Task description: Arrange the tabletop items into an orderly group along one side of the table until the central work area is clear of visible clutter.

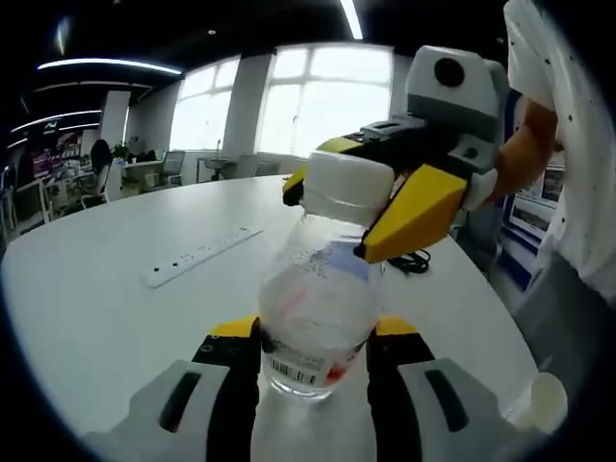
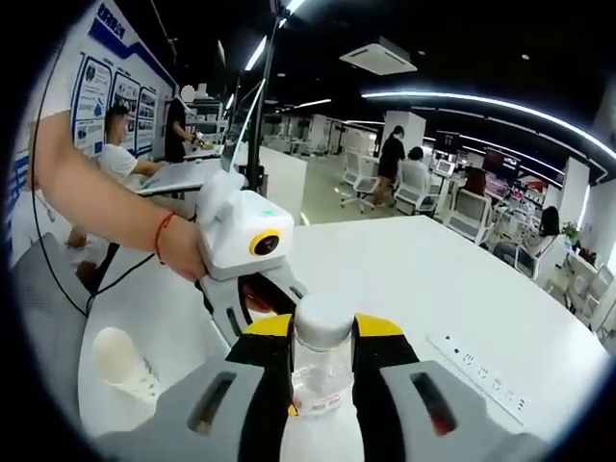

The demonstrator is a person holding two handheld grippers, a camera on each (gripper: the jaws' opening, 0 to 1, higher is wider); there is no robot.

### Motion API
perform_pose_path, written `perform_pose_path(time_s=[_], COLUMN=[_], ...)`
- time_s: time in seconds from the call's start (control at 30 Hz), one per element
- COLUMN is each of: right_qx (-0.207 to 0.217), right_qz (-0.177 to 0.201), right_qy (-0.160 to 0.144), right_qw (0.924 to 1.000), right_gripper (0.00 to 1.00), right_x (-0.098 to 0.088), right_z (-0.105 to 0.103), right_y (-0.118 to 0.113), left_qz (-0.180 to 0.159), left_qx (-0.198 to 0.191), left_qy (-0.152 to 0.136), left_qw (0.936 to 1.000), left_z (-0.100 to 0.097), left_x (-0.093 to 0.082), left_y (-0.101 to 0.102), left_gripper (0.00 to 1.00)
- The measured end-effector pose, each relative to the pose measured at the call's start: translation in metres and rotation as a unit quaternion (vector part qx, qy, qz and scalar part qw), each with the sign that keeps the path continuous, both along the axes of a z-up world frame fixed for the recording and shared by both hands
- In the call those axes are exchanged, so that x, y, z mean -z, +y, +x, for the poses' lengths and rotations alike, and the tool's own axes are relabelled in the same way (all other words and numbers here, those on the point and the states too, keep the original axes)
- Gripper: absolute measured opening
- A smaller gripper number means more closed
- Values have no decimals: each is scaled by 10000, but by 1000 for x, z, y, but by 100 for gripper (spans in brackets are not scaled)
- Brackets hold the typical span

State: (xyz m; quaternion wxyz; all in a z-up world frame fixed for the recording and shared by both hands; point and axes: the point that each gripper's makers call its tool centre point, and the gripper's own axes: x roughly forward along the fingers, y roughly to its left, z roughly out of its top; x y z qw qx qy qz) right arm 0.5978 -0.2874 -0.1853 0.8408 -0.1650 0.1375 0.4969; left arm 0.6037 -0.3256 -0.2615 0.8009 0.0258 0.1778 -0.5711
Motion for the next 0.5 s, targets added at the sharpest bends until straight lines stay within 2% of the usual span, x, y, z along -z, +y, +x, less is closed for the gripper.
perform_pose_path(time_s=[0.23, 0.5], right_qx=[65, 157], right_qz=[-18, 17], right_qy=[17, 107], right_qw=[10000, 9998], right_gripper=[21, 27], right_x=[0, 1], right_z=[1, 5], right_y=[-4, -6], left_qz=[-8, -32], left_qx=[-11, -23], left_qy=[6, 21], left_qw=[10000, 10000], left_z=[0, 0], left_x=[-2, -3], left_y=[0, 0], left_gripper=[43, 44])
